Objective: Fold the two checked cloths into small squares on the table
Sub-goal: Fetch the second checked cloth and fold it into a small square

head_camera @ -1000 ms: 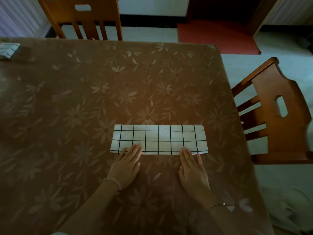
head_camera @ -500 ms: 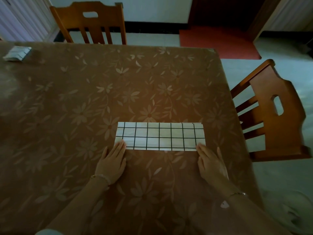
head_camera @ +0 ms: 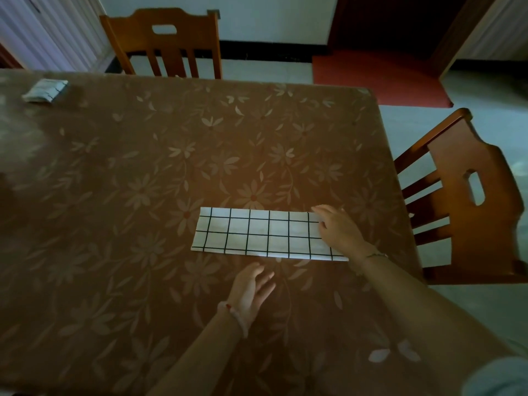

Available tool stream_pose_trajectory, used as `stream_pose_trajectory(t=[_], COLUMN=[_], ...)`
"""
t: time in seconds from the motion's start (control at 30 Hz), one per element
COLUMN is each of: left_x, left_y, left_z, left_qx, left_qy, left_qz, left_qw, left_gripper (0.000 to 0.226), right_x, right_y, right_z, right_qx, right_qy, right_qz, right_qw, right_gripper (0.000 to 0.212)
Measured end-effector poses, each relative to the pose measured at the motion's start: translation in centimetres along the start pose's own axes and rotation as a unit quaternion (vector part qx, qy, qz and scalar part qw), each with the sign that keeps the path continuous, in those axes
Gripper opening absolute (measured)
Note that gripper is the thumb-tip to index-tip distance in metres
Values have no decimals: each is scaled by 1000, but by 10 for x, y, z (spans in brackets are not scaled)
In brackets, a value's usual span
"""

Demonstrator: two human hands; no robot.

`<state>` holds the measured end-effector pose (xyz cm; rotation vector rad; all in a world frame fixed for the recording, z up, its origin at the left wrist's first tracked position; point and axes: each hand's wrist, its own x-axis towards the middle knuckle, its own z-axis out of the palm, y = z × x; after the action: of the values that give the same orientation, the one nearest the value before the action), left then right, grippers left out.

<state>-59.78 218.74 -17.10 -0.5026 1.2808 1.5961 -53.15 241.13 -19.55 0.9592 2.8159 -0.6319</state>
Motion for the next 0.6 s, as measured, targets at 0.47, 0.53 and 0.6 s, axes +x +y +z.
stream_pose_trajectory(t=[0.47,0.53,0.6], left_x=[31,31,29], left_y=[42,47,50], left_z=[-3,-4,-5], left_qx=[13,41,88], left_qy=[12,12,12], left_qz=[48,54,61], left_qw=[999,998,994], left_gripper=[39,40,40], right_x=[-42,-63,-81], right_y=[-5,-15,-24], right_z=[18,27,35], right_qx=[44,71,90], right_qy=[-10,-9,-11], right_qz=[39,58,61], right_qw=[998,996,994], right_gripper=[36,35,34])
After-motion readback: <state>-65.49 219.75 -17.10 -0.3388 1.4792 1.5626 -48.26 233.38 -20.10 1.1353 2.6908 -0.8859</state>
